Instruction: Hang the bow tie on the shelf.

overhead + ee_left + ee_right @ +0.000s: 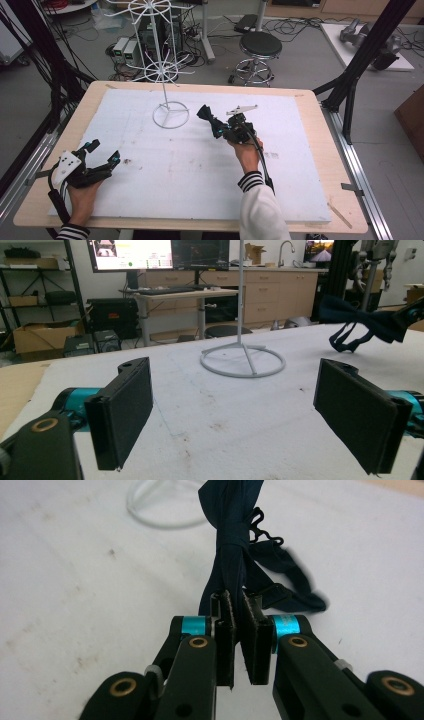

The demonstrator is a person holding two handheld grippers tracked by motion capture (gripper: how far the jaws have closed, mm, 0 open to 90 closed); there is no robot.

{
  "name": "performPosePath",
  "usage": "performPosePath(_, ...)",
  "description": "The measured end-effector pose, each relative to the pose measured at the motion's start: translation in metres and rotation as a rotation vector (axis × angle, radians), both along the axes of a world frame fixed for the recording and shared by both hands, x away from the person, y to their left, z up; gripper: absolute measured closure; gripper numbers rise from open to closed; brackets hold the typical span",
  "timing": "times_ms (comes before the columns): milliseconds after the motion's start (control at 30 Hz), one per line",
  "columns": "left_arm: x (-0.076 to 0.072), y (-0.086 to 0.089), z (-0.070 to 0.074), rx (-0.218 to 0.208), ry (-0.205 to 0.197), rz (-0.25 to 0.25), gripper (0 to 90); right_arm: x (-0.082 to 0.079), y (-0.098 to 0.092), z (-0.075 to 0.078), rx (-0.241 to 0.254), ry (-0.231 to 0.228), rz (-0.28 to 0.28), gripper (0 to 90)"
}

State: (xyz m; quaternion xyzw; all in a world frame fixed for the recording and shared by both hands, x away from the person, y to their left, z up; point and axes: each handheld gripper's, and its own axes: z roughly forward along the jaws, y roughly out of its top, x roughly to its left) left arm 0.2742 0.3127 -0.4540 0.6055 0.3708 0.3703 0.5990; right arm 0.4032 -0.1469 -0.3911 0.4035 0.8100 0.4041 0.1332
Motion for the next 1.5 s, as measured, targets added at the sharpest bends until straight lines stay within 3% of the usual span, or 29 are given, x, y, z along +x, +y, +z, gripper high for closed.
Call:
performPosePath(267, 0.0, 0.0, 0.0, 0.0, -0.001, 0.0, 16.3, -0.01, -0.01, 0.019, 0.136, -0.082, -0.002, 85.0)
performPosePath(500, 0.0, 0.0, 0.0, 0.002, -0.001, 0.0, 16.3, -0.018, -0.015, 0.031, 0.216, -0.153, -0.002, 85.0)
performPosePath(800, 0.0, -0.001, 0.0, 0.002, 0.001, 0.001, 16.3, -0.024, -0.017, 0.042, 0.265, -0.217, -0.008, 85.0)
performPosePath(1133, 0.0, 0.0, 0.0, 0.003, 0.001, 0.0, 16.3, -0.032, -0.005, 0.068, 0.299, -0.314, 0.014, 84.9)
performPosePath(1500, 0.0, 0.0, 0.0, 0.0, 0.001, 0.0, 16.4, -0.034, 0.01, 0.084, 0.329, -0.368, 0.038, 84.9)
